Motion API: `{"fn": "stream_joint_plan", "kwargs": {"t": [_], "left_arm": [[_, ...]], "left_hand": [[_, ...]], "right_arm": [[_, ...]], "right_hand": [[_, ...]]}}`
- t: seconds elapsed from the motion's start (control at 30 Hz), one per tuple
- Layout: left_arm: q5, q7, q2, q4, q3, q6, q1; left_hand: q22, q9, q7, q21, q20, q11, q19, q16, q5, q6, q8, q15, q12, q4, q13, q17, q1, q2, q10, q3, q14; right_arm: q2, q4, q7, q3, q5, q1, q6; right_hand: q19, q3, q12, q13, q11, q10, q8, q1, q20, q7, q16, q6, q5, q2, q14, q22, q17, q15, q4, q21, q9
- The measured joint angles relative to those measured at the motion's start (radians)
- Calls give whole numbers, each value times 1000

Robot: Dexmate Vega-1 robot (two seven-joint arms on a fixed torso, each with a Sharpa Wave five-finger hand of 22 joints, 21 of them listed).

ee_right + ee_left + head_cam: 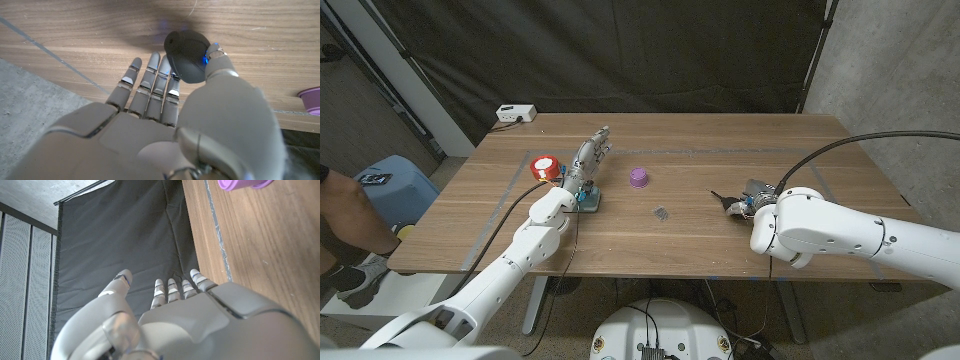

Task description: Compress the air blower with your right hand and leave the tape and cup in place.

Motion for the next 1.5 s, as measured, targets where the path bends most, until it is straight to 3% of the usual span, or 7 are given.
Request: {"fn": "stream_joint_plan", "kwargs": {"t": [0.53,0.83,1.5], "left_arm": [[6,16,5,-26,0,-5,18],[6,18,8,-33,-2,-7,25],[5,16,12,-37,-3,-10,26]], "left_hand": [[0,0,0,0,0,0,0,0,0,0,0,0,0,0,0,0,4,4,0,0,0],[0,0,0,0,0,0,0,0,0,0,0,0,0,0,0,0,4,4,0,0,0],[0,0,0,0,0,0,0,0,0,0,0,0,0,3,0,0,3,4,0,-3,0]], "right_arm": [[9,-26,0,106,-19,-66,0],[37,-31,19,210,-23,-129,1],[74,-59,279,426,-224,-294,101]], "right_hand": [[0,-3,3,0,0,0,-4,0,0,0,0,0,-7,0,5,0,6,-5,6,0,0],[0,-3,3,0,0,0,-4,0,0,3,0,2,-7,0,5,0,11,-5,6,0,0],[0,-11,3,1,4,-4,-13,0,0,6,0,5,-12,0,5,0,25,-5,14,0,5]]}}
